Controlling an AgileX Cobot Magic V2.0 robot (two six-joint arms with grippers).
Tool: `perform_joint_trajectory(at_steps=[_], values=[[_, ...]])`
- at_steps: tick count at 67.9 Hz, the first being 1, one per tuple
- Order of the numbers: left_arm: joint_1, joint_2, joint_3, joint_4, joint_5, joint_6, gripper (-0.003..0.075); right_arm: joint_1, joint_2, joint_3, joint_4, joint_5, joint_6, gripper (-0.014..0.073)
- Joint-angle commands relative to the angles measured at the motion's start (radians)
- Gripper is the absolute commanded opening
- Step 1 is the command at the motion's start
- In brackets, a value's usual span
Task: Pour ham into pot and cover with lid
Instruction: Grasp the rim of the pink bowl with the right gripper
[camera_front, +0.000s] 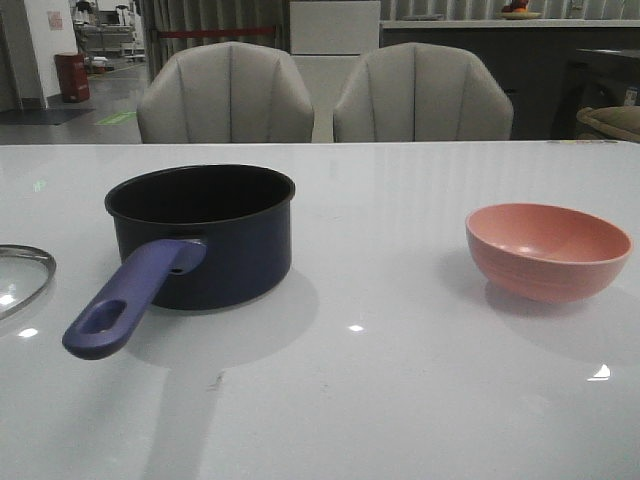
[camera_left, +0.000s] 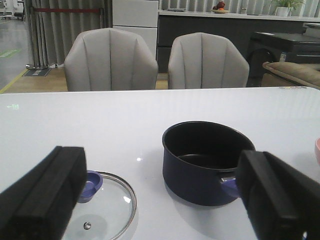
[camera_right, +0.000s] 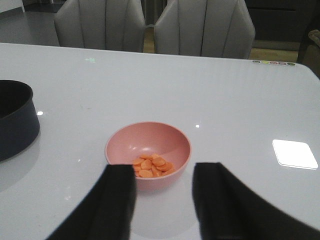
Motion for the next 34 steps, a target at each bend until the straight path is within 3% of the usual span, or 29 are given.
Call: perform_joint_trajectory(at_steps=[1,20,34], values=[[-0.008,0.011,-0.029,-0.002,-0.082,0.000,0.0634,-0.007,0.091,-0.060,0.000,-0.062,-0.001,0.0540],[-0.008,0.011,-0.029,-0.002,-0.082,0.000,0.0634,-0.012,0.448,-0.248,0.039,-0.045,-0.001,0.0538],[-0.008,0.011,-0.029,-0.002,-0.082,0.000,0.0634,-0.045,0.739,-0.475,0.044,0.090,-0.001,0.0538]])
